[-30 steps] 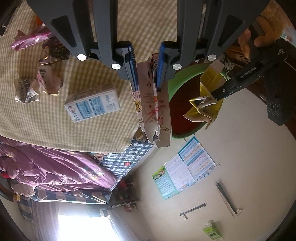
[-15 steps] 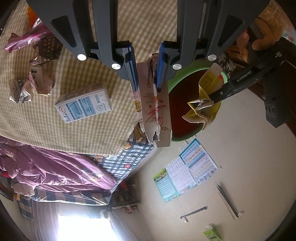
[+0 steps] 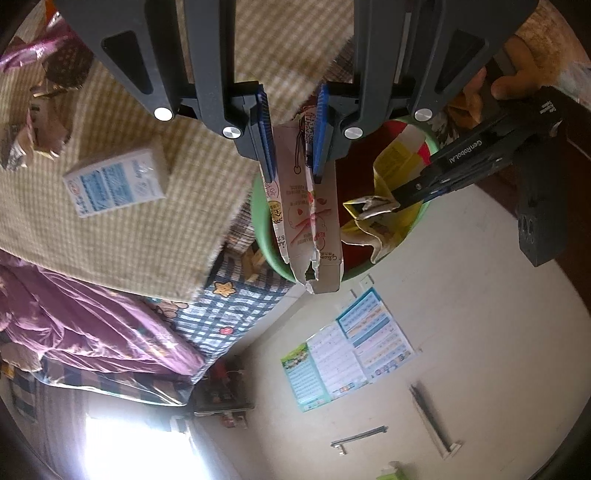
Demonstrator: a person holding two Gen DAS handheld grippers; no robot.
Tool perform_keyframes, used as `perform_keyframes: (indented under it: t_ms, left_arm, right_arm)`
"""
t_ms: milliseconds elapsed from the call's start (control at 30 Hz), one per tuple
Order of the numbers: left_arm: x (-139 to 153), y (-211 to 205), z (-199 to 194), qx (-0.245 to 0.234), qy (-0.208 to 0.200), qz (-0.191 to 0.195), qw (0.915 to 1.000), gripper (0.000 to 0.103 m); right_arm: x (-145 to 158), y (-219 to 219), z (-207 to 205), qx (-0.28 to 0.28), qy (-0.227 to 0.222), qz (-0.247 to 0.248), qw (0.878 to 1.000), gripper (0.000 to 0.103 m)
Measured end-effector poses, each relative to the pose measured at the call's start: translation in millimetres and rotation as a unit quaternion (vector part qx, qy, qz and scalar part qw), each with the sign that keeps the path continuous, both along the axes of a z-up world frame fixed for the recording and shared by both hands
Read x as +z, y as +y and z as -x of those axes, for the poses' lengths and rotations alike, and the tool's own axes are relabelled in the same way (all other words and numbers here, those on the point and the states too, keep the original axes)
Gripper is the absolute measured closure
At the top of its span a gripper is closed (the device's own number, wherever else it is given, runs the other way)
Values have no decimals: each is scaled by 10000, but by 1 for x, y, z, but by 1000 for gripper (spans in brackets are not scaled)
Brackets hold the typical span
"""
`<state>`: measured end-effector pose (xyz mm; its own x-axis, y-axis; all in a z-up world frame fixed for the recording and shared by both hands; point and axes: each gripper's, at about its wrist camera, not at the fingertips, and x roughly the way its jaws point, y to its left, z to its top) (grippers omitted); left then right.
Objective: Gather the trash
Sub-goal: 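Carry the yellow packet and the white-pink carton over the bucket, then open both grippers over the bucket to drop the items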
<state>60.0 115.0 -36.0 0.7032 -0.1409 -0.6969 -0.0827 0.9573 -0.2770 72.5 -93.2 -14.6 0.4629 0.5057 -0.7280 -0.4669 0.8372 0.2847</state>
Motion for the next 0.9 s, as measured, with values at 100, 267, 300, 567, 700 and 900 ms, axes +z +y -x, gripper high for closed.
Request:
perform_keyframes:
  t_ms: [100, 267, 300, 567, 700, 900]
  left_arm:
    - [-3, 4, -2, 62, 60, -6, 10000, 81]
    - [-8, 8, -3, 159, 160, -37, 9997, 81]
    - [-7, 9, -4, 176, 170, -40, 9997, 81]
    - [-10, 12, -3, 329, 174, -81, 9993, 78]
    - [-5, 17, 0, 541, 30, -154, 9984, 51]
    - [-2, 15, 4, 597, -23, -270, 9978, 49]
  right_arm:
    - [-1, 11, -4, 90, -29, 28, 10000, 83]
    - [0, 27, -8, 245, -69, 43, 9997, 83]
    - [0, 29, -10, 265, -66, 45, 9996, 83]
    - [-8, 48, -20, 479, -38, 119, 9988, 80]
    - [-7, 49, -21, 503, -70, 7, 9987, 66]
    - [-3, 38, -18, 453, -81, -100, 9989, 64]
